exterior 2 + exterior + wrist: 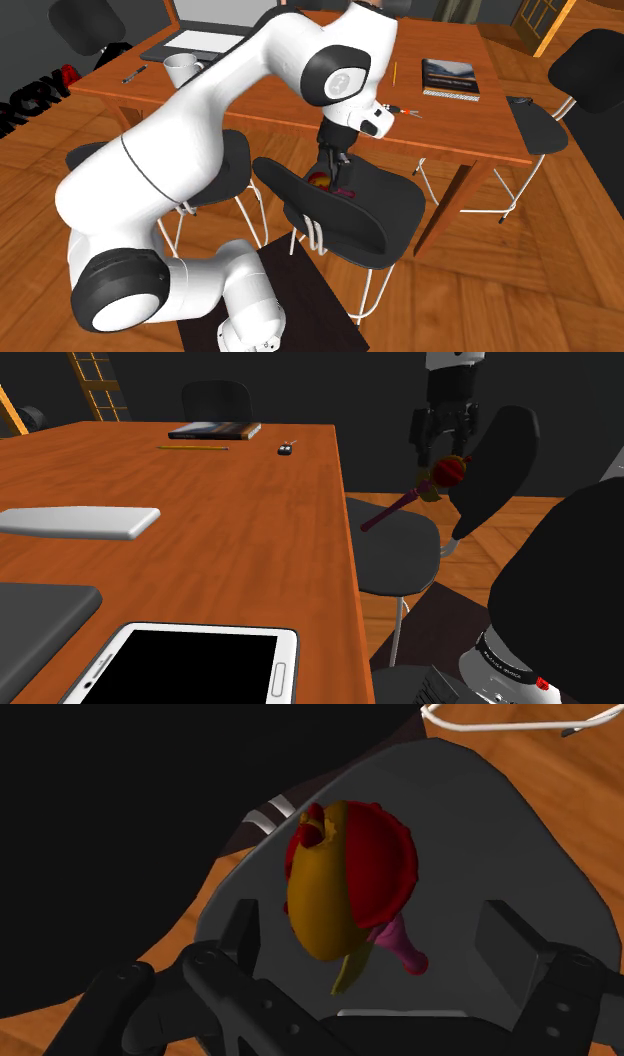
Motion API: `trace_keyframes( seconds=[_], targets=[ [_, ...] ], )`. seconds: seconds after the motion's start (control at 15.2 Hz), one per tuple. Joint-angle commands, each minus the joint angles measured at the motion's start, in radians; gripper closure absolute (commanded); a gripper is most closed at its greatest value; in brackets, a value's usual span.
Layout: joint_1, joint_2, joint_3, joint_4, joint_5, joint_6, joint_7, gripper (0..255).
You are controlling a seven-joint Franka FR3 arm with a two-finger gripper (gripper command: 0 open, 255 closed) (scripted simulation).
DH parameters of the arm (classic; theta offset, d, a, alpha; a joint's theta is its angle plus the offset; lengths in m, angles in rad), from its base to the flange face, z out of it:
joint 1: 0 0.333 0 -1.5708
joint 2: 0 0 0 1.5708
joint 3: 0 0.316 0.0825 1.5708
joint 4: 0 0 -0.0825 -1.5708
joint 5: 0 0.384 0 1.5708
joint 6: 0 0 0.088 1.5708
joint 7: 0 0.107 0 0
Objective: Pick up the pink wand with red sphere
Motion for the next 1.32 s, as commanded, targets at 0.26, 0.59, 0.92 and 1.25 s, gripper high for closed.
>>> trace_keyframes(
  seconds=[0.26,0.59,0.92,1.25],
  targets=[
    [-0.001,0.008,-0.004,-0.007,-0.004,-0.04,-0.001,255],
    [-0.001,0.009,-0.004,-0.007,-0.004,-0.04,-0.001,255],
    [-0.001,0.027,-0.005,0.063,-0.002,-0.092,0.007,255],
    [-0.002,0.069,-0.006,0.169,-0.003,-0.155,0.015,255]
  ],
)
